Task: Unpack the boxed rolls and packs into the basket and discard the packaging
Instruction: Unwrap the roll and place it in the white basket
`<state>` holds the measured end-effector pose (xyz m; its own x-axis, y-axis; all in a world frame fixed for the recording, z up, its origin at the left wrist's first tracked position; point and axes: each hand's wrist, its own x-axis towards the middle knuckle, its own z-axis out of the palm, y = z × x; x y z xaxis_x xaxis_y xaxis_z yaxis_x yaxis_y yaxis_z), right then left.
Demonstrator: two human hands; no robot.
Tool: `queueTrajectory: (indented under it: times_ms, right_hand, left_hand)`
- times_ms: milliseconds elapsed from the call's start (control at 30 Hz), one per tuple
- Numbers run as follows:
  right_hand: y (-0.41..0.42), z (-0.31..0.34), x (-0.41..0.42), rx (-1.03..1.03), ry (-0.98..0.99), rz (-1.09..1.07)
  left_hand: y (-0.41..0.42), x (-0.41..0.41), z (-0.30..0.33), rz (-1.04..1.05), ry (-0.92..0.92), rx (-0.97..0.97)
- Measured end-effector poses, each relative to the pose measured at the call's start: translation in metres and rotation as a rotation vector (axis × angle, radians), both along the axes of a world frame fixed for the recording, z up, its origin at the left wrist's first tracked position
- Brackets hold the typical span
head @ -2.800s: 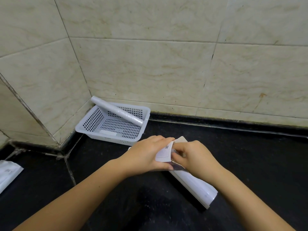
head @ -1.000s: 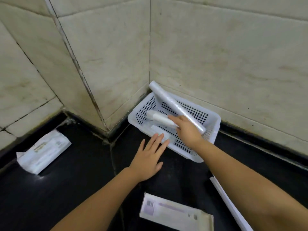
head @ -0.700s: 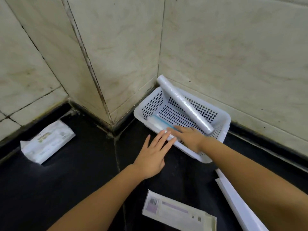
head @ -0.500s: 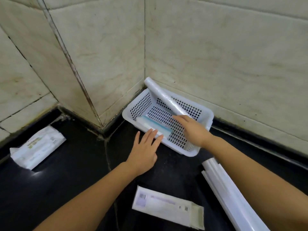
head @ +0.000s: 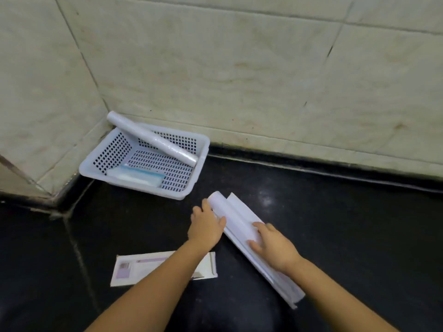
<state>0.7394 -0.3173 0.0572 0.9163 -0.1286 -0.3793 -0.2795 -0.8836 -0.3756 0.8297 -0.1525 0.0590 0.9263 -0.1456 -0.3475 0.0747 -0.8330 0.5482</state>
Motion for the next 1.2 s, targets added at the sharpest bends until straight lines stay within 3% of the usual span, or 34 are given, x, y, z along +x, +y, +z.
queueTrajectory:
  times_ms: [133, 200, 433, 533, 667, 733, 800, 900, 1067, 1200]
  right_hand:
    - [0.005, -0.013, -0.018, -0.044, -0.012, 0.017]
    - [0.005, -0.012, -0.018, -0.026, -0.009, 0.014]
    - [-0.028, 0.009, -0.002, 0.063, -0.096, -0.131]
    - [-0.035, 0.021, 0.015, 0.056, -0.157, -0.18]
    - [-0.024, 0.029, 0.043, 0.057, -0.204, -0.15]
    - [-0.012, 0.034, 0.057, 0.068, -0.238, -0.14]
    - [0.001, 0.041, 0.074, 0.079, -0.296, -0.111]
    - [0.026, 0.059, 0.111, 0.097, -0.401, -0.026]
    - [0.09, 0.089, 0.197, 0.083, -0.541, 0.151]
    - [0.155, 0.083, 0.264, 0.056, -0.518, 0.295]
  left_hand:
    - [-0.002, 0.004, -0.006, 0.303, 0.282, -0.232]
    - [0.0, 0.005, -0.002, 0.332, 0.259, -0.255]
    - [0.026, -0.003, 0.013, 0.021, -0.079, 0.242]
    - [0.057, -0.004, 0.008, 0.072, -0.055, 0.36]
    - [0.093, -0.004, 0.006, 0.083, -0.004, 0.357]
    - [0.107, 0.0, 0.009, 0.113, -0.148, 0.25]
    - [0.123, 0.013, 0.02, 0.134, -0.433, 0.132]
    - [0.147, 0.046, 0.031, -0.019, -0.702, 0.122]
    - [0.182, 0.093, 0.016, -0.311, -0.531, 0.312]
    - [0.189, 0.102, 0.003, -0.353, -0.717, 0.336]
